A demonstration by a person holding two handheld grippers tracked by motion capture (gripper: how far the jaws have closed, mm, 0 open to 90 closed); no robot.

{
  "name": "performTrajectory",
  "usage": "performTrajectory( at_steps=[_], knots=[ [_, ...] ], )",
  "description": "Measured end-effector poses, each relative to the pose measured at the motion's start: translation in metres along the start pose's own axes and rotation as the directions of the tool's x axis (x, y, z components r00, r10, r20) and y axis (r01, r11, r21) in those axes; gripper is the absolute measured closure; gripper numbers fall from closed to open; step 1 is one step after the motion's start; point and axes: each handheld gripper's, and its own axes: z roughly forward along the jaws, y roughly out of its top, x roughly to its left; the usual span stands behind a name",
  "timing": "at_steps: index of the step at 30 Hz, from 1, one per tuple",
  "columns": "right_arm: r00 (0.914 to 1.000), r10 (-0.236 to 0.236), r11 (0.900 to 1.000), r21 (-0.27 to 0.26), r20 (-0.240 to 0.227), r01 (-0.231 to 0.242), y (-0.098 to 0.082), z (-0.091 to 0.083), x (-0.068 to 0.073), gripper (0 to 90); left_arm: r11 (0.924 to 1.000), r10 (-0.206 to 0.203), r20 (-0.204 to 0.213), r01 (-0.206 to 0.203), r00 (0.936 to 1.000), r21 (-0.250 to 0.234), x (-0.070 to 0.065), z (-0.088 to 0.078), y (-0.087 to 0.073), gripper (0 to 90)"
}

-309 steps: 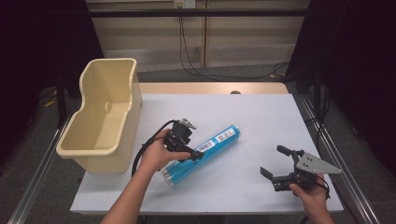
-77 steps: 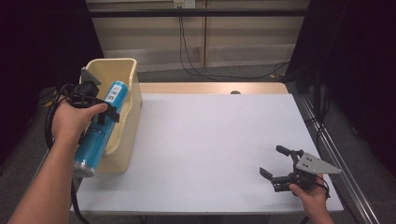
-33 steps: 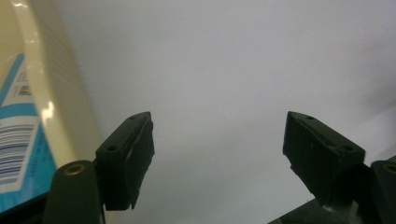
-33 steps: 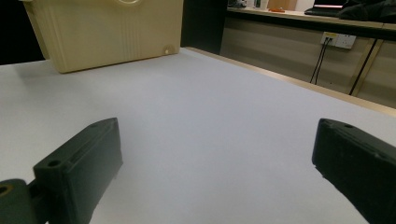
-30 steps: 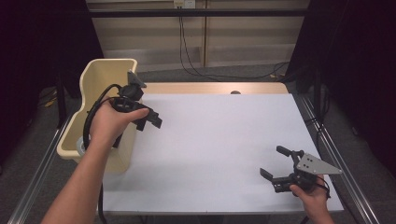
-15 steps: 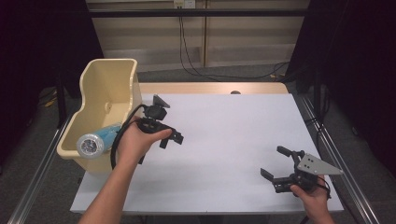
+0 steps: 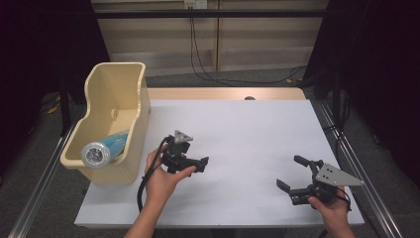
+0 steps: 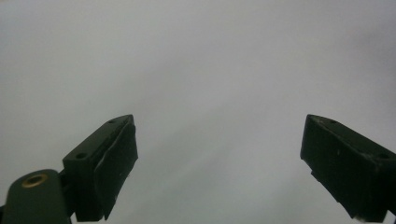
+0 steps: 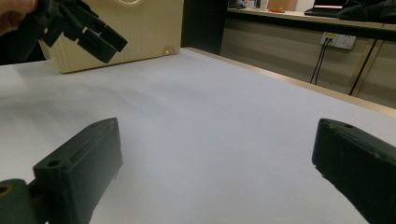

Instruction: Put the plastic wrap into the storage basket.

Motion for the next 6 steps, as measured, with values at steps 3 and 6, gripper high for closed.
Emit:
performTrajectory(
  at_steps=[3,6],
  knots=[
    [1.0,0.001,1.0,-0.001,0.003,-0.001,0.0,-0.001,0.0,1.2,0.9953,-0.001,-0.004,0.001,1.0,-0.097,-0.002,-0.001,-0.011,10.1],
    [1.0,0.001,1.0,0.001,0.003,-0.001,0.0,0.0,0.0,1.2,0.983,-0.01,-0.01,0.008,0.9999,-0.183,-0.001,-0.005,-0.018,9.0]
  ],
)
